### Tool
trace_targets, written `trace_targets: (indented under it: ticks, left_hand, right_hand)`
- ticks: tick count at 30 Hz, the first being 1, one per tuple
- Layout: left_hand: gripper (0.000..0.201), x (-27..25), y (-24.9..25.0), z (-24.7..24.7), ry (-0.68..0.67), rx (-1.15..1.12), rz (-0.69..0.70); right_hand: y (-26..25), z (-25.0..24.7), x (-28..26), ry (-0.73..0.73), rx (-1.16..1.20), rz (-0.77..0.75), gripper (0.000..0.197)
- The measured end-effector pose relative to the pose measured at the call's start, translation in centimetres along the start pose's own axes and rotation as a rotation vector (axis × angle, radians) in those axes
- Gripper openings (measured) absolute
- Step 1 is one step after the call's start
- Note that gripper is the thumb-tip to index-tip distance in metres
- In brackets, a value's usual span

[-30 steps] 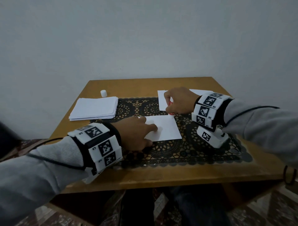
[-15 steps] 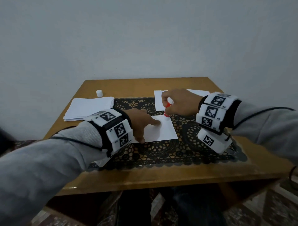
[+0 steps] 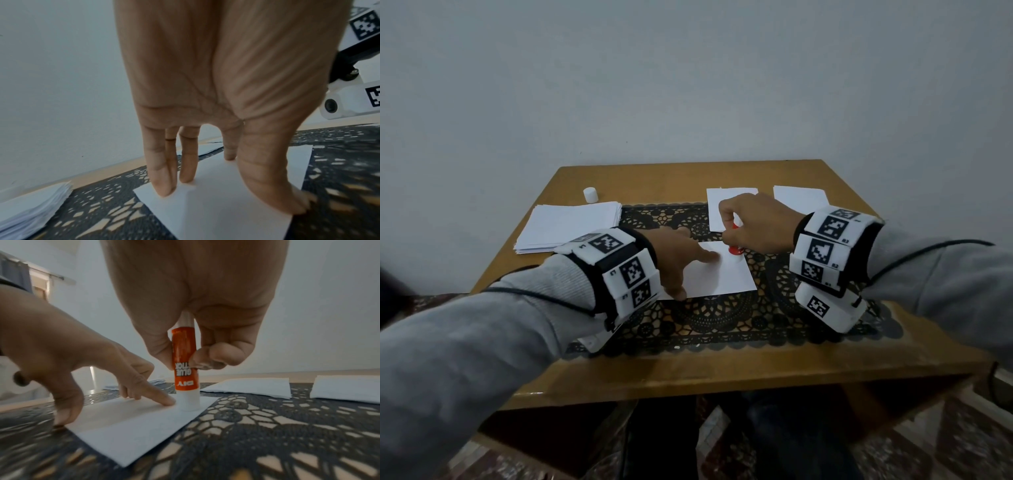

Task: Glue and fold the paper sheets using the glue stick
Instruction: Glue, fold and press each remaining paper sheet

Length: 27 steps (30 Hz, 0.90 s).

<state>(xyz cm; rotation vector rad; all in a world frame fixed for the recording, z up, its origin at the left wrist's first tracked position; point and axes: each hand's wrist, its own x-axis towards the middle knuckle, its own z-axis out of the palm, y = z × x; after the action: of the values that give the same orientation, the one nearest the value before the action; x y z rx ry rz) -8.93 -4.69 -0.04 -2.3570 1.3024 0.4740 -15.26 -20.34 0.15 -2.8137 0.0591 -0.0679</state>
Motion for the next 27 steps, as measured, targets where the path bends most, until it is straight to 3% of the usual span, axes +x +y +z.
trace_targets:
  ticks: [11, 16, 20, 24, 27]
  left_hand:
    - [0.092, -0.1, 0.0, -0.1, 0.022, -0.089, -0.015]
    - [0.096, 0.2, -0.6, -0.3, -0.014, -0.178, -0.027]
    - [0.111, 0.4, -1.3, -0.5, 0.005, -0.228, -0.077]
    - [0.102, 0.7, -2.0, -0.5, 0.038, -0.291, -0.119]
    - [0.095, 1.1, -2.2, -0.1, 0.053, -0.324, -0.138]
  right_hand:
    - [0.1, 0.2, -3.1, -0.039, 0.052, -0.038, 0.023]
    - [0.2, -1.2, -3.7, -0.153, 0.067, -0.023, 0.017]
    - [1.5, -2.6, -3.9, -0.043, 0.377, 0.043, 0.023]
    - [2.7, -3.1, -4.3, -0.020, 0.637, 0.100, 0.026]
    - [2.9, -3.2, -4.4, 0.022, 0.728, 0.093, 0.018]
